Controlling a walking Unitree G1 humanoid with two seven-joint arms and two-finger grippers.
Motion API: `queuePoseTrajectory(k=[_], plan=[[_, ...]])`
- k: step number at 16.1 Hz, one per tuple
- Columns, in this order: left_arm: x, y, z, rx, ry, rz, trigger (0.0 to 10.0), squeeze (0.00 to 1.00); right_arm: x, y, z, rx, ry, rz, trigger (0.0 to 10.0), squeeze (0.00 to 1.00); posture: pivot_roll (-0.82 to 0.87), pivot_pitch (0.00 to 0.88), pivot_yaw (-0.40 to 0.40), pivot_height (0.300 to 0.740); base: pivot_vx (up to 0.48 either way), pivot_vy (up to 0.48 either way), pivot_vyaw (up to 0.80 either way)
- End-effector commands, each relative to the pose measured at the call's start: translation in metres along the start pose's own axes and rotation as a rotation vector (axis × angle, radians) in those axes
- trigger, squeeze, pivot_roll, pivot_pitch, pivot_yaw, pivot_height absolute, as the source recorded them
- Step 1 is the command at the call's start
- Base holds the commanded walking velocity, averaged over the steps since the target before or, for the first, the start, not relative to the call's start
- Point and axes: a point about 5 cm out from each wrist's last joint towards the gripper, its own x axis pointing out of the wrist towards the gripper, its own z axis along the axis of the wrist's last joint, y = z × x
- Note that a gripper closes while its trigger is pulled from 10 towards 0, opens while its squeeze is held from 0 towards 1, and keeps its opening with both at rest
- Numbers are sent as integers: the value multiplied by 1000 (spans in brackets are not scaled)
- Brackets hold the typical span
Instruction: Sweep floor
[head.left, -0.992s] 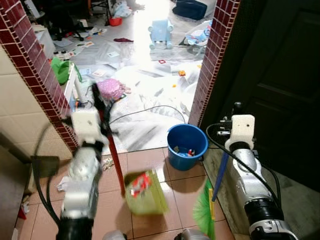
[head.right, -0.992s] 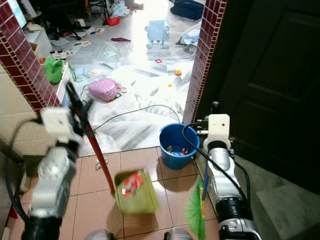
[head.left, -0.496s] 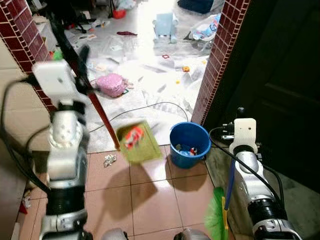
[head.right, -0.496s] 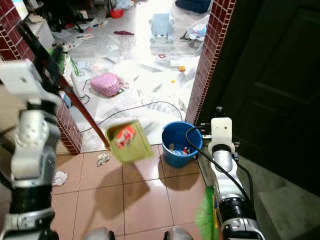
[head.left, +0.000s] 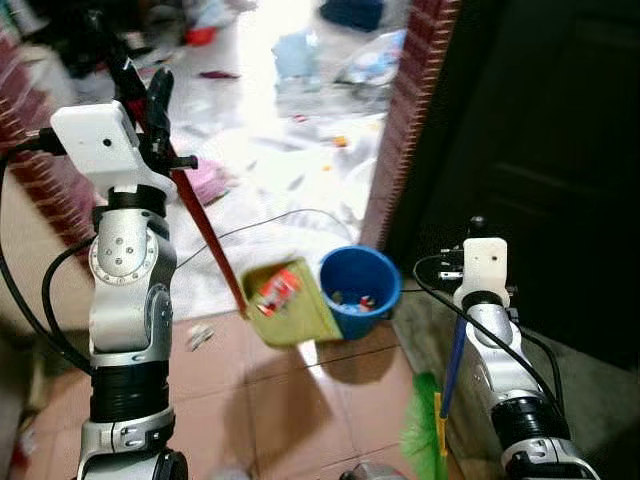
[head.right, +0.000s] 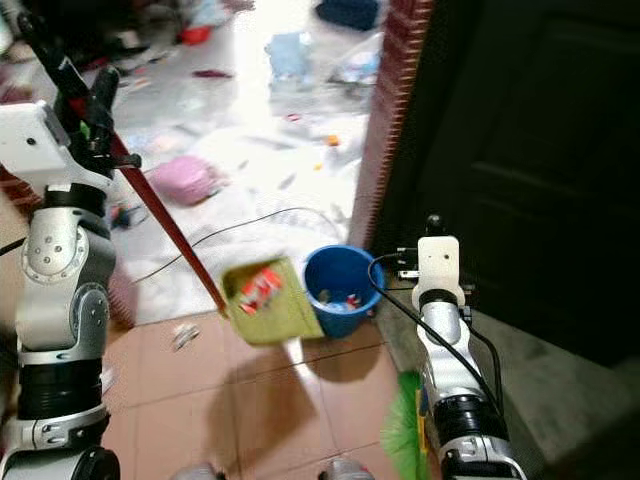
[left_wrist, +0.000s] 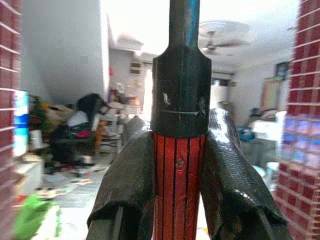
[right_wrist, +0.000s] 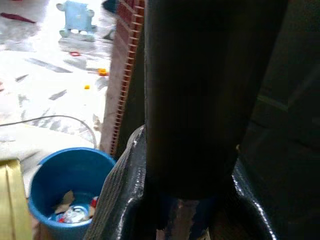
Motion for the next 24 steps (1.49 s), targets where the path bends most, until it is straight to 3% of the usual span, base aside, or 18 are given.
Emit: queuePoseTrajectory(k=[1,5,19,24], plan=[[9,-7,31,-17,-136,-27,10000,0,0,-5,-3,-23,14,-11,10000,0,-50,0,-9,740,315,0,-550],[14,-4,42,-20,-173,-21,10000,0,-1,-3,-3,-19,9,-2,10000,0,-49,0,-8,740,345,0,-116],[12,-10,36,-24,-154,-46,10000,0,-2,-1,-5,-22,8,15,10000,0,-54,0,-7,740,400,0,0],[2,-23,11,21,-92,-111,10000,0,-1,2,-4,-21,9,28,10000,0,-55,0,-12,740,0,0,0]])
